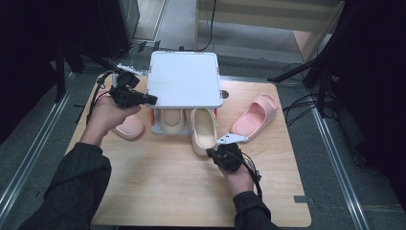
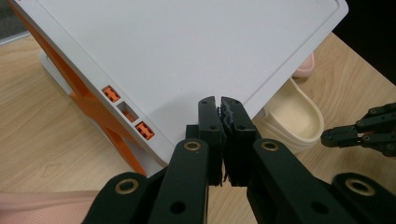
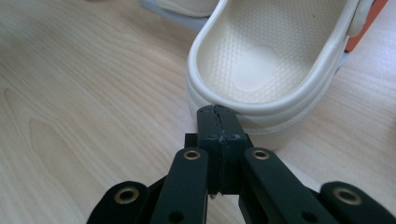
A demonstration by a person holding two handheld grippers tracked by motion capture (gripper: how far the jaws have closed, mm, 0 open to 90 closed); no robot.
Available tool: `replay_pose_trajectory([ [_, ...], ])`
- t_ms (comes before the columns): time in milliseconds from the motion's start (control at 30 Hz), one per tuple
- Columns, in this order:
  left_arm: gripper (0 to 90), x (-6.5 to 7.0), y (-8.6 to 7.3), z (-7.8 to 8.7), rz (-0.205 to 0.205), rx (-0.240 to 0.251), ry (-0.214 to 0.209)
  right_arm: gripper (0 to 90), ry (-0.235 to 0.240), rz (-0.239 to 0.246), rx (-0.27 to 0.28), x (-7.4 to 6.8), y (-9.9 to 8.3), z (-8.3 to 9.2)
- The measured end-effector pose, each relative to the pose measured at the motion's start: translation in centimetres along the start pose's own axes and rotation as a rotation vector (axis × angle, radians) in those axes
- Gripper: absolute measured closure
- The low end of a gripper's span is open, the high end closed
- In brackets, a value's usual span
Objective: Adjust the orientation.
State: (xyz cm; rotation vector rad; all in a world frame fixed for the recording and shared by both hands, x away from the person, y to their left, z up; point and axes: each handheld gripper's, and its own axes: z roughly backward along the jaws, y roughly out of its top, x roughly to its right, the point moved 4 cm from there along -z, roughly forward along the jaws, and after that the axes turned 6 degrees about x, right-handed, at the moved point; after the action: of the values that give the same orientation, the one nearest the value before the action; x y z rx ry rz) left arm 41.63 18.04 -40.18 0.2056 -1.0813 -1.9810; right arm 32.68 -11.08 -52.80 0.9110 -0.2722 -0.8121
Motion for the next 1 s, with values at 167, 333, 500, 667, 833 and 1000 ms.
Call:
replay_pose_trajectory([
  [167, 87.2, 0.0, 0.0, 0.0, 0.002, -0.001, -0.002, 90.0, -0.012, -0.018, 0.014, 0.7, 1.1, -1.2],
  [333, 87.2, 0.0, 0.0, 0.0, 0.000, 0.000, -0.003, 90.0, -0.016, -0.041, 0.035, 1.4, 2.4, -2.7],
  [500, 87.2, -0.1, 0.0, 0.0, 0.004, 0.001, -0.006, 90.0, -0.028, -0.023, 0.049, 1.8, 3.8, -4.4],
  [667, 86.7, -0.1, 0.0, 0.0, 0.002, 0.003, -0.007, 90.0, -0.017, -0.063, 0.065, 2.5, 4.6, -5.9],
  [833, 86.6, -0.1, 0.0, 0.0, 0.000, 0.004, -0.006, 90.0, -0.010, -0.070, 0.070, 2.7, 4.9, -6.3],
  [1000, 86.7, -0.2, 0.0, 0.2, 0.001, 0.002, 0.001, 90.0, 0.013, -0.090, 0.081, 2.5, 4.9, -5.6],
])
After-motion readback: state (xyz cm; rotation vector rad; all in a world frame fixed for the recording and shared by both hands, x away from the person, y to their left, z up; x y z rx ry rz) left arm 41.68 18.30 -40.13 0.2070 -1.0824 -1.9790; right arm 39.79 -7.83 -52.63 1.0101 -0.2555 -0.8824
